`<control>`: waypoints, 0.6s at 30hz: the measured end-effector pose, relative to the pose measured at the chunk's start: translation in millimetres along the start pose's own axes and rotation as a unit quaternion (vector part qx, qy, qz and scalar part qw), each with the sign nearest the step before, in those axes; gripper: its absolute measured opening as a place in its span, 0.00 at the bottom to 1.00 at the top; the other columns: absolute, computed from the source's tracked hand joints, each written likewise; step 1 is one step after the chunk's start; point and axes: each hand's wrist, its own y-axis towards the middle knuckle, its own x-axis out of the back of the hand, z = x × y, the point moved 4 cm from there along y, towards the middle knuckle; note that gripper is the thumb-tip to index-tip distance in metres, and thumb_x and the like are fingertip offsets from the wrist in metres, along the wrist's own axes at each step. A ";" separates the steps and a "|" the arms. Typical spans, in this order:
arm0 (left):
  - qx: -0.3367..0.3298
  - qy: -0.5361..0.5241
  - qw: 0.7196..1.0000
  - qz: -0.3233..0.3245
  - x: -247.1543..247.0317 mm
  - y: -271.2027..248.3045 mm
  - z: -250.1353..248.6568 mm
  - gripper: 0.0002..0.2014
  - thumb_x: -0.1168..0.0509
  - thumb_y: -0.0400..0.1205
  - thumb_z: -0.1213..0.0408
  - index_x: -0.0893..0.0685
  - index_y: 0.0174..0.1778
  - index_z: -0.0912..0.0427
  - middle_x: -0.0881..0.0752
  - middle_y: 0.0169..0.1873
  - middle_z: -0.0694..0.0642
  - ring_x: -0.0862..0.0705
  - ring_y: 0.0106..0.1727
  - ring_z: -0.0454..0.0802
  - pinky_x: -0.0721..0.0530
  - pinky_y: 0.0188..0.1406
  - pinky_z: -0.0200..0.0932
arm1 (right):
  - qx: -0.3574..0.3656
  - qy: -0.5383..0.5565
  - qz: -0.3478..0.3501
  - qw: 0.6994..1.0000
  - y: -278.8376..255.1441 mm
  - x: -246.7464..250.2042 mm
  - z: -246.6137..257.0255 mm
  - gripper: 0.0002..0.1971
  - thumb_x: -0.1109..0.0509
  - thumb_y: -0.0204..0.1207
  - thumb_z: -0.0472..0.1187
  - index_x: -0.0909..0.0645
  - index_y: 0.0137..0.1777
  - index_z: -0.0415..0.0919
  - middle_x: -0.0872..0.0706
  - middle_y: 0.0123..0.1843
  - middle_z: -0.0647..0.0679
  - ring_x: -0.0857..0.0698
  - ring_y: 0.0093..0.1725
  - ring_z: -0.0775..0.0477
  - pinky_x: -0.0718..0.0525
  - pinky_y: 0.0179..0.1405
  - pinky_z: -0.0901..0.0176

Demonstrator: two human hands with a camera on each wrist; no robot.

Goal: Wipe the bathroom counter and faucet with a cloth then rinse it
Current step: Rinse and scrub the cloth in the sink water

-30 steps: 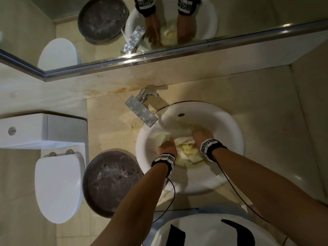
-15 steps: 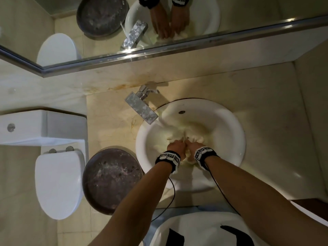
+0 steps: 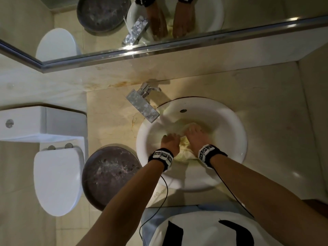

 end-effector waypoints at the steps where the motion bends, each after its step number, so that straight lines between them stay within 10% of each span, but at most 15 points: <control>1: -0.011 -0.033 0.999 0.000 0.8 0.4 -5.1 0.19 0.38 0.80 0.68 0.23 0.68 0.56 0.20 0.66 0.58 0.20 0.65 0.60 0.22 0.62 0.52 | 0.024 0.014 -0.010 1.000 0.5 0.4 -1.1 0.34 0.24 0.74 0.49 0.31 0.78 0.46 0.31 0.78 0.39 0.32 0.78 0.36 0.24 0.71 0.47; 13: -0.003 -0.027 0.998 0.064 -30.5 -4.1 -15.9 0.48 0.32 0.80 0.60 0.58 0.89 0.53 0.59 0.87 0.51 0.58 0.88 0.59 0.45 0.85 0.59 | 0.030 -0.027 0.061 0.997 7.5 0.6 5.1 0.50 0.17 0.60 0.51 0.40 0.80 0.51 0.36 0.77 0.42 0.35 0.77 0.38 0.29 0.74 0.44; 18: -0.092 -0.026 0.994 0.049 -9.4 -7.8 -25.5 0.30 0.36 0.83 0.62 0.32 0.83 0.51 0.32 0.82 0.53 0.30 0.80 0.55 0.31 0.77 0.55 | 0.067 0.000 0.091 0.994 9.6 26.9 1.1 0.35 0.25 0.74 0.52 0.33 0.80 0.49 0.30 0.78 0.38 0.29 0.77 0.36 0.26 0.74 0.42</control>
